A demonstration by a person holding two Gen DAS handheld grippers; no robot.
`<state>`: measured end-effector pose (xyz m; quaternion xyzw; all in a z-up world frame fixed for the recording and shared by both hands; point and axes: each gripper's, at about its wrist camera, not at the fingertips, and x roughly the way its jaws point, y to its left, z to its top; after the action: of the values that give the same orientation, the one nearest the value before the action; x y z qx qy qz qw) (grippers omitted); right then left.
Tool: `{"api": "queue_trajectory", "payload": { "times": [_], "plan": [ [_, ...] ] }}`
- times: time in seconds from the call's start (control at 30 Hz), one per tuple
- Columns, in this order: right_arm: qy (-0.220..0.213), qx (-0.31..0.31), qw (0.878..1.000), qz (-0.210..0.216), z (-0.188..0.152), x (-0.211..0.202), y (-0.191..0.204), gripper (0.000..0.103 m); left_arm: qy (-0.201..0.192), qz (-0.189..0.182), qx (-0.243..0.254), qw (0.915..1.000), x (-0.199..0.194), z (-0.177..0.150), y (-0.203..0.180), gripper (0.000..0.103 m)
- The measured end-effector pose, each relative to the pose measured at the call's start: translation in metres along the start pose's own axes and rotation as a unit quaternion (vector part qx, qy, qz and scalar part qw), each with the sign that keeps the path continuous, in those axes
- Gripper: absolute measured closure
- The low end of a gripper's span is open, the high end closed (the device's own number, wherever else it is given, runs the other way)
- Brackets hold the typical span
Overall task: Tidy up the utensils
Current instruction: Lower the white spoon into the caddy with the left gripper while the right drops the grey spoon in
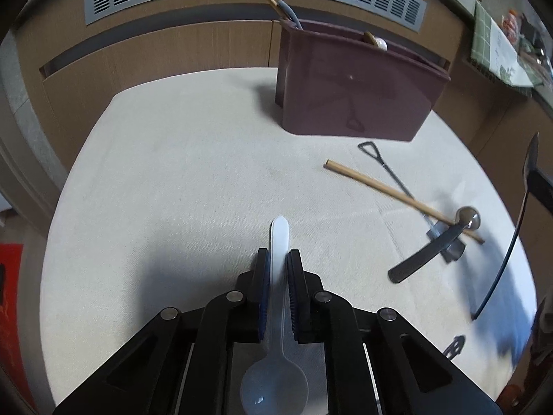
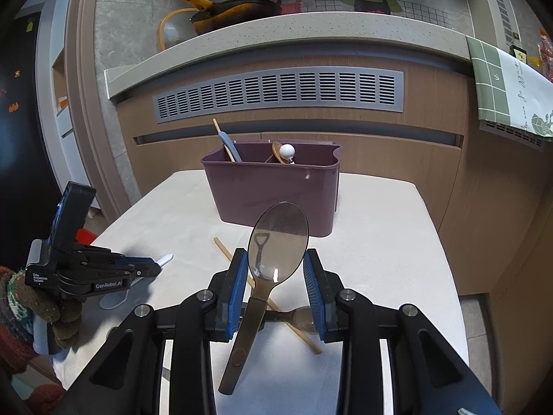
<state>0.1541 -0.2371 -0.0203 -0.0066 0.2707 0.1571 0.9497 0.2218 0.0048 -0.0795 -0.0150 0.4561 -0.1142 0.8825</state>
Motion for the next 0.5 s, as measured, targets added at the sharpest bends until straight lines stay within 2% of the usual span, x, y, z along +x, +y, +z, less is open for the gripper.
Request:
{"api": "queue_trajectory", "payload": {
  "times": [0.2,0.3,0.5],
  "plan": [
    [-0.005,0.003,1.0,-0.006,0.001,-0.003,-0.002,0.073,-0.053,-0.057,-0.022,0.9967,-0.039,0.009,-0.01,0.093],
    [-0.009,0.006,1.0,-0.006,0.002,-0.005,-0.003,0.073,-0.091,-0.062,-0.017,0.9938,-0.065,0.015,-0.018,0.093],
    [-0.015,0.004,1.0,-0.01,0.004,-0.008,-0.004,0.073,-0.127,-0.07,-0.022,0.9892,-0.085,0.025,-0.027,0.093]
  ]
}}
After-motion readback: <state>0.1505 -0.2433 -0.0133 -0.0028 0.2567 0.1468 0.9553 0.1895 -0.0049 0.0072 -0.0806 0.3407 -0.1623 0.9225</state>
